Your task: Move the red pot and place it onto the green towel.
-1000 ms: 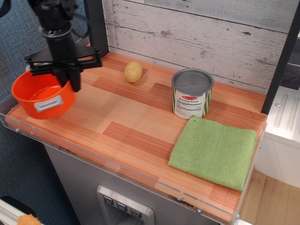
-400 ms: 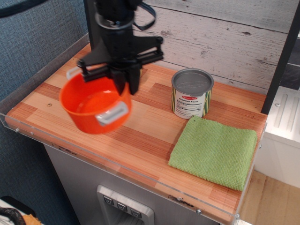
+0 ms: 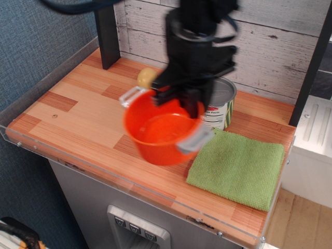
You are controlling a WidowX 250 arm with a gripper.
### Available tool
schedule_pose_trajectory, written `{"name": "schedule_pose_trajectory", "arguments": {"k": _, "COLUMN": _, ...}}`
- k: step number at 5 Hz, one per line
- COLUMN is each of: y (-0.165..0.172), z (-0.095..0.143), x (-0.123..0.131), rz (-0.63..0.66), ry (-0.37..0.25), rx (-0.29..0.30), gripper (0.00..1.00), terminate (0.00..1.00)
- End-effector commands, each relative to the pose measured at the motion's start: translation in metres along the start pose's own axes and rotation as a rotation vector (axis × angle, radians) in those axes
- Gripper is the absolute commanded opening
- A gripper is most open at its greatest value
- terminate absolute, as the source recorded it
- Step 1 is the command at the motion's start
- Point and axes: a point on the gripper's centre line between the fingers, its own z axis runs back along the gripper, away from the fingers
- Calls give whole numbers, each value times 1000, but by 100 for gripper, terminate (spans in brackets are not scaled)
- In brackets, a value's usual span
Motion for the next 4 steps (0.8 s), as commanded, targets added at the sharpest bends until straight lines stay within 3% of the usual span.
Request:
{"name": "schedule_pose_trajectory", "arguments": {"k": 1, "y": -39, "z": -7, "x": -18, "rz": 129, "ry": 2, "rx": -34, "gripper": 0, "terminate": 0}}
{"name": "schedule_pose_trajectory", "arguments": {"k": 2, "y": -50, "z": -15, "x": -27, "rz": 203, "ry": 12, "rx": -28, "gripper": 0, "terminate": 0}}
{"name": "schedule_pose_trajectory", "arguments": {"k": 4, "y": -65, "z": -28, "x": -32, "rz": 229, "ry": 0, "rx": -4, "gripper": 0, "terminate": 0}}
